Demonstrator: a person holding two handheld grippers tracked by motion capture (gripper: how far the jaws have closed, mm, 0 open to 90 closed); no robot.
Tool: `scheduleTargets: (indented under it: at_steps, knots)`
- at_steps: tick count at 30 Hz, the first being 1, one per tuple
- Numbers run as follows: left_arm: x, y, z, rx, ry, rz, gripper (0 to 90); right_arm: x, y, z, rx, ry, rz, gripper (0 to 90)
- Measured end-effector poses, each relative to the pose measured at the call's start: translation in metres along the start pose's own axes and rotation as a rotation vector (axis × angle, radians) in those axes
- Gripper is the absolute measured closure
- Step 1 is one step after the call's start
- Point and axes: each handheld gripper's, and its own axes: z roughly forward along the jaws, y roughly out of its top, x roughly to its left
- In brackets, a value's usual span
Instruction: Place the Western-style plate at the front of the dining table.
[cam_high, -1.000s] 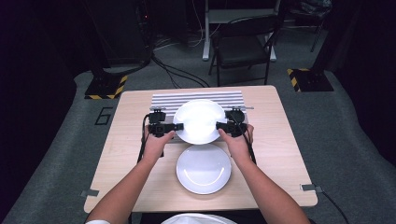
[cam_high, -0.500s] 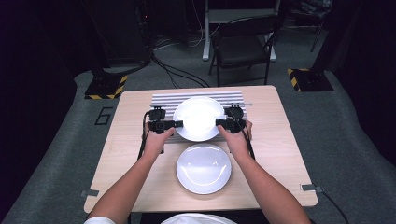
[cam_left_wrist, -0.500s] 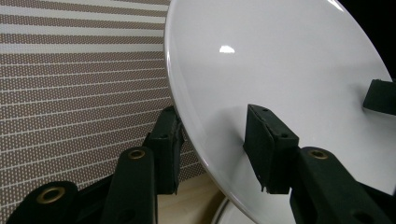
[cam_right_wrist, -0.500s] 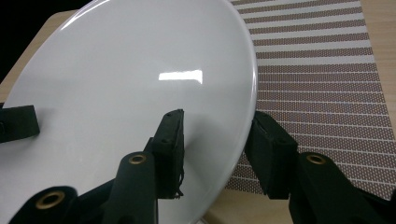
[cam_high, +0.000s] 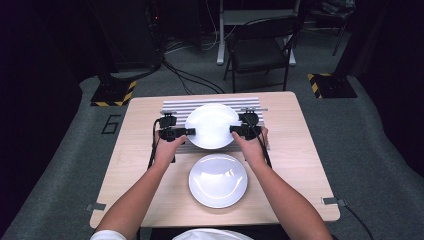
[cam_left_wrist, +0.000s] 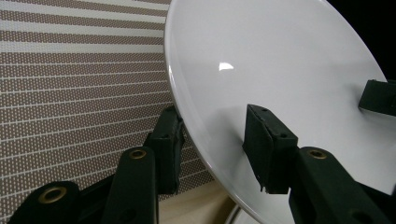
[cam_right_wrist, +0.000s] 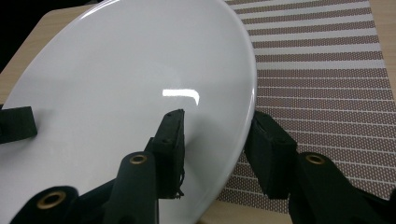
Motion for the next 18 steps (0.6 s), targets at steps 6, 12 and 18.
scheduleTargets:
  at_steps: [6, 12, 18]
  knots:
    - [0.004, 0.001, 0.003, -0.006, 0.009, 0.004, 57.5, -0.001, 0.000, 0.007, 0.001, 0.001, -0.001, 58.3]
    - [0.007, 0.002, 0.006, -0.009, 0.018, 0.011, 57.9, -0.001, 0.001, 0.013, 0.001, 0.002, 0.000, 58.3]
    - [0.008, 0.005, 0.010, 0.003, 0.038, 0.015, 59.0, -0.002, 0.000, 0.021, 0.010, 0.003, 0.005, 58.2]
